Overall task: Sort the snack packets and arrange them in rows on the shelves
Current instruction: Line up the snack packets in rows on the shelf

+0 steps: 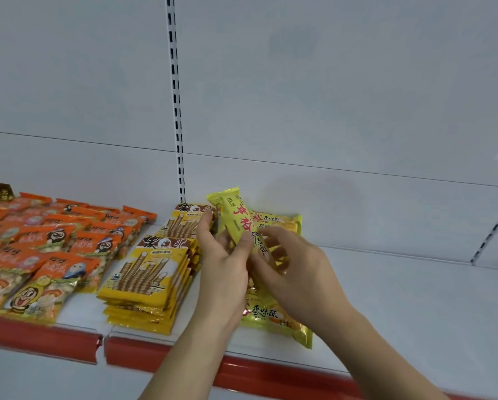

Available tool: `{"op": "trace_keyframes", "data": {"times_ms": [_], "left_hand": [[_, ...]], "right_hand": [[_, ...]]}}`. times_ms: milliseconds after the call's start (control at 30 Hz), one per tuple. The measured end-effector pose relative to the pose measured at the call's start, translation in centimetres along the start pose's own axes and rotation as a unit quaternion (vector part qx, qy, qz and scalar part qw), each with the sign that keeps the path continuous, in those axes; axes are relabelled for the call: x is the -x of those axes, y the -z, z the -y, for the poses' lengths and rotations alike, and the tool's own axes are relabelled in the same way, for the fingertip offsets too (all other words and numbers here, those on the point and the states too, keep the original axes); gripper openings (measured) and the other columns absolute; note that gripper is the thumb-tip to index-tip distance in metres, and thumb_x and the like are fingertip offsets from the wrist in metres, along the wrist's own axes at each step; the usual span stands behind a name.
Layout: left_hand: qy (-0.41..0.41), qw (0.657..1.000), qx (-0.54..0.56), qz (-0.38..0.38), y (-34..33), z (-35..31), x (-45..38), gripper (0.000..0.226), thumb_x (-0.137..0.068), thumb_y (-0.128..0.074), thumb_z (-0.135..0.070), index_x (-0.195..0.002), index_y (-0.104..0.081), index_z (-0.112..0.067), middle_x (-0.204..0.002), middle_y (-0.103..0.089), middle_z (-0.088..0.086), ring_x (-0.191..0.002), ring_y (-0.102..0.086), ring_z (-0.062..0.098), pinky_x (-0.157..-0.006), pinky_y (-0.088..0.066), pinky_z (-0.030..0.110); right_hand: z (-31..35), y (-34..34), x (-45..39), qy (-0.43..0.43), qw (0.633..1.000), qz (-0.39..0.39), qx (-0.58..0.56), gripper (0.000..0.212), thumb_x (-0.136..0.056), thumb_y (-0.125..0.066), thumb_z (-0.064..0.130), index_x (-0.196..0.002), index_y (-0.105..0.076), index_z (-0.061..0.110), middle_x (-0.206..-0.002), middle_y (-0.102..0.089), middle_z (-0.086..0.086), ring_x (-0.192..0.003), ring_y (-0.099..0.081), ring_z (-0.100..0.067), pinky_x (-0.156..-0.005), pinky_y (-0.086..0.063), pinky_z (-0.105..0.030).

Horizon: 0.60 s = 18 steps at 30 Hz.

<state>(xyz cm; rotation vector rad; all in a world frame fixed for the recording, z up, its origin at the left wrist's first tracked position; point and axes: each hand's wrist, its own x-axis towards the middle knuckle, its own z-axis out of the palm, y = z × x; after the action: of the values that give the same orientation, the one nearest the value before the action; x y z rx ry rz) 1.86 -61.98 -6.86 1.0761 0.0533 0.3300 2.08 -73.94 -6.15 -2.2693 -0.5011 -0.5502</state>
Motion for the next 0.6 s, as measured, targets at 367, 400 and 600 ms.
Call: {"op": "trace_keyframes", "data": {"times_ms": [367, 400, 600], "left_hand": [[-0.196, 0.828, -0.526, -0.005, 2.6, -1.8, -0.7, 0.066, -0.107, -0.051, -0.028, -0.163, -0.017, -0.027, -0.161, -0.036, -0.007, -0.146, -0.037, 0.010, -0.114, -0.038, 0.028], [-0.200, 0.780, -0.593, 0.021, 2.6, -1.8, -0.8, 0.058, -0.108, -0.045, -0.026, -0.162, -0.024, -0.024, -0.162, -0.036, -0.005, -0.148, -0.035, 0.013, -0.116, -0.034, 0.028], [-0.161, 0.648, -0.738, 0.096, 3.3, 0.0, -1.4, 0.049, -0.110, -0.036, -0.030, -0.158, -0.038, -0.020, -0.163, -0.036, -0.002, -0.152, -0.027, 0.021, -0.123, -0.024, 0.032]], "right_hand": [[-4.6, 1.3, -1.5, 0.119, 0.974, 0.010, 0.194, 0.042, -0.084, -0.068, 0.021, -0.125, -0.068, 0.025, -0.121, -0.068, 0.007, -0.106, -0.061, -0.028, -0.085, -0.053, -0.048], [-4.8, 0.9, -1.6, 0.135, 0.968, 0.028, 0.209, 0.041, -0.084, -0.066, 0.022, -0.125, -0.068, 0.025, -0.120, -0.068, 0.007, -0.108, -0.061, -0.028, -0.086, -0.053, -0.048], [-5.6, -1.3, -1.6, 0.128, 0.960, 0.053, 0.242, 0.041, -0.084, -0.070, 0.020, -0.124, -0.068, 0.027, -0.122, -0.066, 0.001, -0.122, -0.056, -0.031, -0.097, -0.051, -0.048]]}}
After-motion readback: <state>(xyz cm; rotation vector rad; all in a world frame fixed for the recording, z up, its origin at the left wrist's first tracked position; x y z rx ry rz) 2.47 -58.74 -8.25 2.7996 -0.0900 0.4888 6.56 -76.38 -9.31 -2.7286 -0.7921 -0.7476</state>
